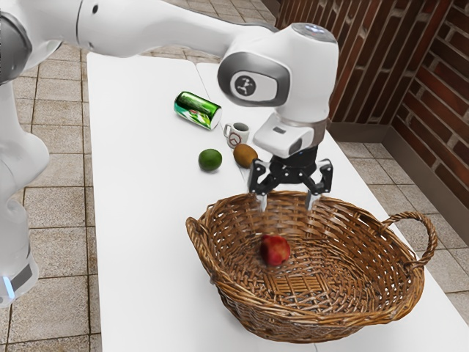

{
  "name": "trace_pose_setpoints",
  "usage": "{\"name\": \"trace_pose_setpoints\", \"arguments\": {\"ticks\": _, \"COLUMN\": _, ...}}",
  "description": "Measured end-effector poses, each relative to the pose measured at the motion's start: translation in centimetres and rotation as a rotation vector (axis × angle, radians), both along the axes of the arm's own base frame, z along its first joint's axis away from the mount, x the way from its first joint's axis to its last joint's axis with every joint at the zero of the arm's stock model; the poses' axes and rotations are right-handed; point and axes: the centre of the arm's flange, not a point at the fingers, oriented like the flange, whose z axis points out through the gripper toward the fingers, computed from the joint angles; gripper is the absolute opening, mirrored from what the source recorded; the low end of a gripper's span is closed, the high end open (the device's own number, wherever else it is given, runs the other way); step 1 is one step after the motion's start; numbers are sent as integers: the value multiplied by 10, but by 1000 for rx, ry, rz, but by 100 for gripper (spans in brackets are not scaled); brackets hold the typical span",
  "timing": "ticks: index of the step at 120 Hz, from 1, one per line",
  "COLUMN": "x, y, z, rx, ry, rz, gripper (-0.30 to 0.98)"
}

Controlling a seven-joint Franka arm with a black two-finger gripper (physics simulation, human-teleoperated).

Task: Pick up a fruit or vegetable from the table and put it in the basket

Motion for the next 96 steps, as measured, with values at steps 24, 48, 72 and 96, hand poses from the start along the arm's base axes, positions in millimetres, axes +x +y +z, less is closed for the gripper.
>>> {"name": "trace_pose_setpoints", "arguments": {"ticks": 24, "x": 57, "y": 236, "z": -23, "rx": 50, "ry": 49, "rz": 424, "gripper": 68}}
{"name": "trace_pose_setpoints", "arguments": {"ticks": 48, "x": 60, "y": 387, "z": -60, "rx": 99, "ry": 117, "rz": 679, "gripper": 68}}
{"name": "trace_pose_setpoints", "arguments": {"ticks": 72, "x": 80, "y": 349, "z": -92, "rx": 54, "ry": 170, "rz": 687, "gripper": 69}}
{"name": "trace_pose_setpoints", "arguments": {"ticks": 96, "x": 74, "y": 383, "z": -94, "rx": 4, "ry": 191, "rz": 1000, "gripper": 68}}
